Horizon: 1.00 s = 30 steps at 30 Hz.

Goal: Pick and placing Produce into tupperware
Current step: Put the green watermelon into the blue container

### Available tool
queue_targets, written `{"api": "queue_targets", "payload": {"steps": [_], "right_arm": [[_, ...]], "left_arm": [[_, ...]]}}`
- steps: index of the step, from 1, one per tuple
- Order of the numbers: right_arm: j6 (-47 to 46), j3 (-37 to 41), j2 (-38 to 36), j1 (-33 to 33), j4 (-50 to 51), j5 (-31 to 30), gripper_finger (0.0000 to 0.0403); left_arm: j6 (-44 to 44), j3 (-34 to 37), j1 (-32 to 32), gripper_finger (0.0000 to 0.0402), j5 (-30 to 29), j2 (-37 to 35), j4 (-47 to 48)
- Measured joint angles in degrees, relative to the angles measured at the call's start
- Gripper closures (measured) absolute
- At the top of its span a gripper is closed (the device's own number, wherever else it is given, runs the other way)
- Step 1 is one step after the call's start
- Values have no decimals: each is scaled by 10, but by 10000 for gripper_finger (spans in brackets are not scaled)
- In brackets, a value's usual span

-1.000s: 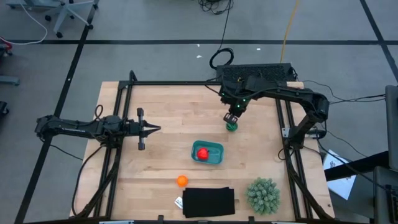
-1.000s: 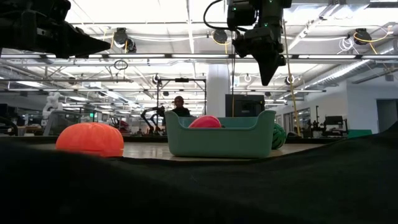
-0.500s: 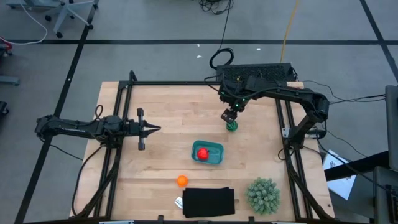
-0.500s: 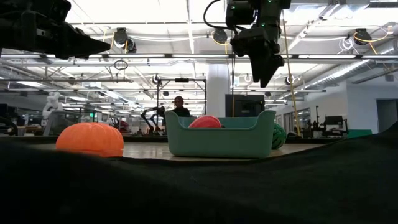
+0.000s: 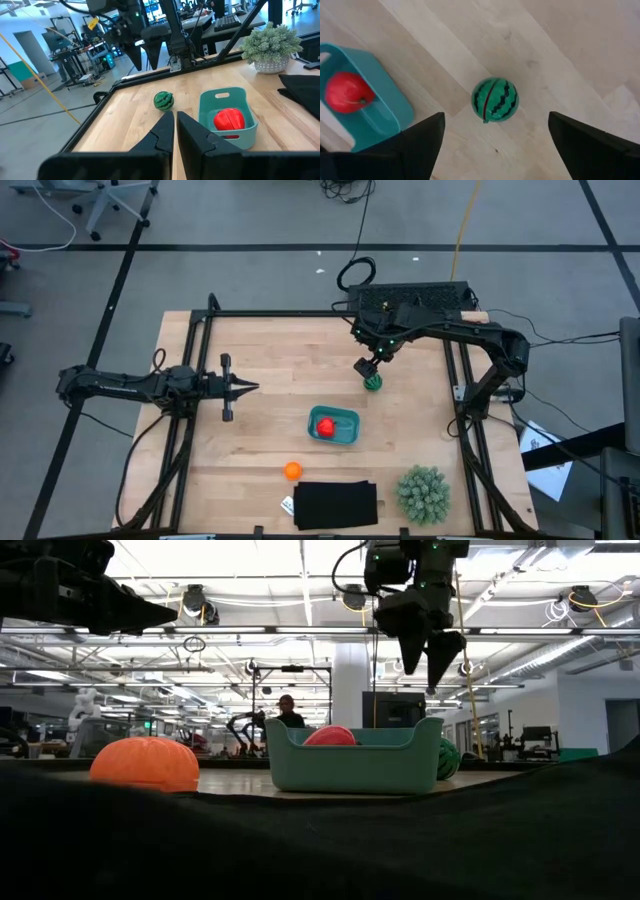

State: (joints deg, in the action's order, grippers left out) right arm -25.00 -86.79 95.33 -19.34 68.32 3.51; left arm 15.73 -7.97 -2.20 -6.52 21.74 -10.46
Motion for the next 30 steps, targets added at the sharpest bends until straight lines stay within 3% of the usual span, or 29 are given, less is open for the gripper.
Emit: {"api": "queue_targets", "payload": {"steps": [14,22,30], "right_arm": [[-44,120,0,-2,-75,41,55],[-61,126,2,-2,-135,58,55],[-74,126,3,-6,-124,55,55]], "left_arm": [[-3,0,0,376,0,0,0],[-8,0,0,376,0,0,10],[-8,0,0,376,0,0,18]]}}
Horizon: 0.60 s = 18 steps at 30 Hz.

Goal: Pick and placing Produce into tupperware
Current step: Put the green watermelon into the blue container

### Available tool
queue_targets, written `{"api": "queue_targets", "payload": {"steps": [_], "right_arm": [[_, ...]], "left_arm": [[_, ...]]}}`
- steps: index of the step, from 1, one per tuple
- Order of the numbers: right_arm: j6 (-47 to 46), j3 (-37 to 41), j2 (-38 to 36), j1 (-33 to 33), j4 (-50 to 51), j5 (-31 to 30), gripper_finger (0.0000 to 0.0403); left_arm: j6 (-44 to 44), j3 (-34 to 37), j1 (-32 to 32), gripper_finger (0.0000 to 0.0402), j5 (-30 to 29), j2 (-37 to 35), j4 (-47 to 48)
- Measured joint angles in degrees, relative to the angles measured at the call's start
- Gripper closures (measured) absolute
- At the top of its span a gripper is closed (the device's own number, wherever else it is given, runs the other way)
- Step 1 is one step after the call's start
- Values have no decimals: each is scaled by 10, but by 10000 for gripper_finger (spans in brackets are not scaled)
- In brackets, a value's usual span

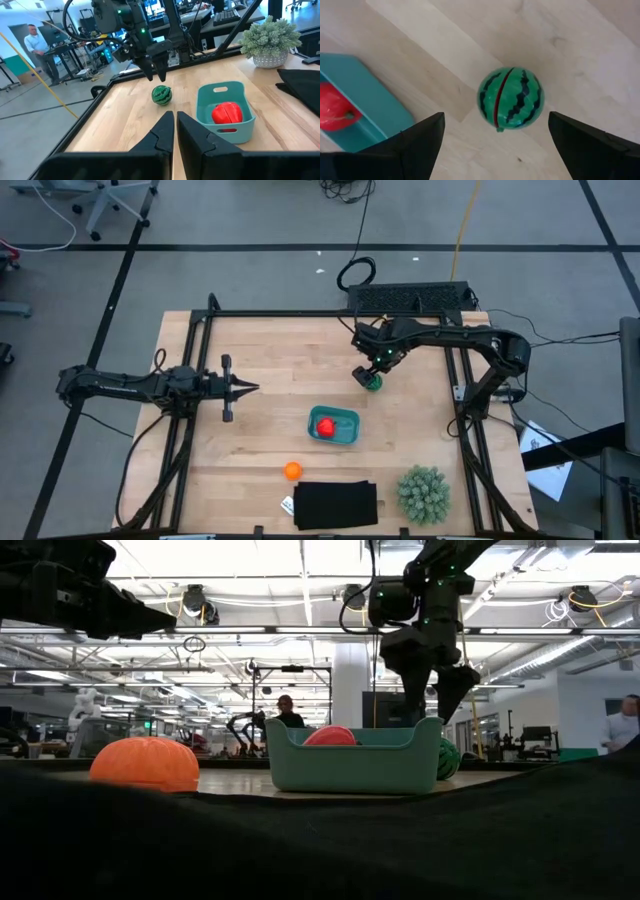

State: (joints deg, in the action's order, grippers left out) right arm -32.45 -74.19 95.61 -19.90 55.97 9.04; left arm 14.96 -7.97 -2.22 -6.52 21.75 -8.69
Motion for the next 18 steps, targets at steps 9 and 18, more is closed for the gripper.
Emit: {"api": "queue_targets", "payload": {"steps": [9,18], "right_arm": [[-5,11,0,0,-22,-17,55],[-10,71,0,0,-71,-13,55]], "left_arm": [[0,0,0,376,0,0,0],[0,0,0,376,0,0,0]]}}
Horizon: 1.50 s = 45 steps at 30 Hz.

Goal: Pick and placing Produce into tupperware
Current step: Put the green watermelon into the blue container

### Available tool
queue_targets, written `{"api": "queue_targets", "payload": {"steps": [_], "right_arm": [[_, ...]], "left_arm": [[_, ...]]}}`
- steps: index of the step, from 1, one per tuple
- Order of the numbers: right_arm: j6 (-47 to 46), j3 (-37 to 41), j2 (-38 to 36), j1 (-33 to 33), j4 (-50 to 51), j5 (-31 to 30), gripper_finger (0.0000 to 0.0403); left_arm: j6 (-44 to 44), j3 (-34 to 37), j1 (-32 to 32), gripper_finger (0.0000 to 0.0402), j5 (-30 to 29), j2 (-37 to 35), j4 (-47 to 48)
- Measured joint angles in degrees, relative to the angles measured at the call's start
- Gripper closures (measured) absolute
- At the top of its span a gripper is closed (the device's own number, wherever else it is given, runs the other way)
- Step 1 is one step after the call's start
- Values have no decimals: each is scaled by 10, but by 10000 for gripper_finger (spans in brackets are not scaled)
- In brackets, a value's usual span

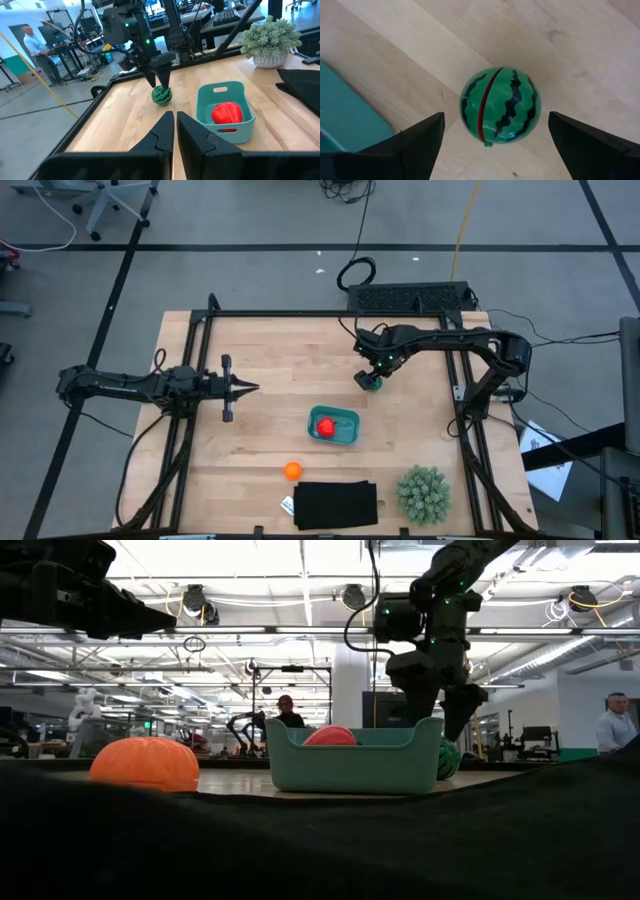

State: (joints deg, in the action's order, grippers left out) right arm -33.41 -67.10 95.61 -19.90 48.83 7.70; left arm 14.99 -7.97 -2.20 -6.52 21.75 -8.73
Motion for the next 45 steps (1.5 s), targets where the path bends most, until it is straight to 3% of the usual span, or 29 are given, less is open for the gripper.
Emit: {"api": "queue_targets", "payload": {"steps": [15,29,39,45], "right_arm": [[6,64,0,0,-80,3,55],[34,70,0,0,-112,3,57],[43,70,0,0,-108,2,111],[46,70,0,0,-109,3,115]], "left_arm": [[0,0,0,376,0,0,0],[0,0,0,376,0,0,0],[0,0,0,376,0,0,0],[0,0,0,376,0,0,1]]}}
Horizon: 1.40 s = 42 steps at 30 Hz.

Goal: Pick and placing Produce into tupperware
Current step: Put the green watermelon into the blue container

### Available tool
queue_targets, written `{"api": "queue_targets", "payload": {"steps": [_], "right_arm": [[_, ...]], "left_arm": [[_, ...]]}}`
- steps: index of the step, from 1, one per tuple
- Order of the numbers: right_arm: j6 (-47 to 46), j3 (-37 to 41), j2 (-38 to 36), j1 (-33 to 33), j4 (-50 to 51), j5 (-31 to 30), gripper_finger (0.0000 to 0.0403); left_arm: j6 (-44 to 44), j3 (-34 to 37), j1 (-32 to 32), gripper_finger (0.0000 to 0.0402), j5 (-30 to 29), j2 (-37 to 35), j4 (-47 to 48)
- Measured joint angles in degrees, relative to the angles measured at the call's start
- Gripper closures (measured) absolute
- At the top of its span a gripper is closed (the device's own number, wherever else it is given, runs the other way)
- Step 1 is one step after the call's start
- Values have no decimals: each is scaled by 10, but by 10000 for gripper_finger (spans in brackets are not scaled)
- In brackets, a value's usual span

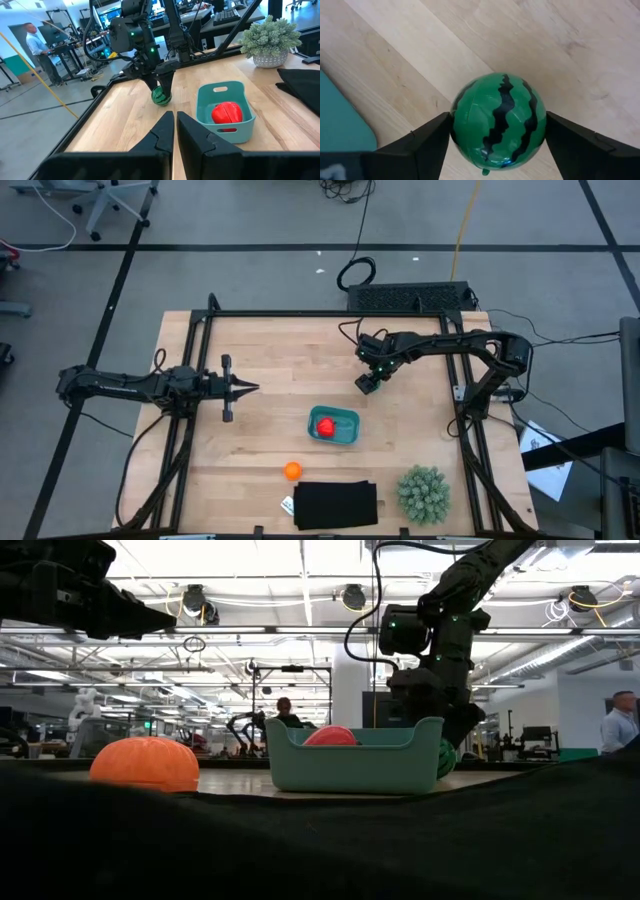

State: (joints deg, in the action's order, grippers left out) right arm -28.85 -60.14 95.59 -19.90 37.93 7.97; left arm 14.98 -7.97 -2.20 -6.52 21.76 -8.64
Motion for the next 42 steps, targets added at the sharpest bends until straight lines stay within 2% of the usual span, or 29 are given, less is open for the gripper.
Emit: {"api": "queue_targets", "payload": {"steps": [8,18,25,28,42], "right_arm": [[4,-6,0,0,10,0,111],[26,-55,-21,0,37,-3,111],[34,-94,-34,0,91,-3,110],[57,-121,-38,2,128,-4,110],[119,-184,-84,18,137,-2,110]], "left_arm": [[0,0,0,376,0,0,0],[0,0,0,376,0,0,0],[0,0,0,376,0,0,0],[0,0,0,376,0,0,0],[-2,0,0,376,-2,0,-7]]}}
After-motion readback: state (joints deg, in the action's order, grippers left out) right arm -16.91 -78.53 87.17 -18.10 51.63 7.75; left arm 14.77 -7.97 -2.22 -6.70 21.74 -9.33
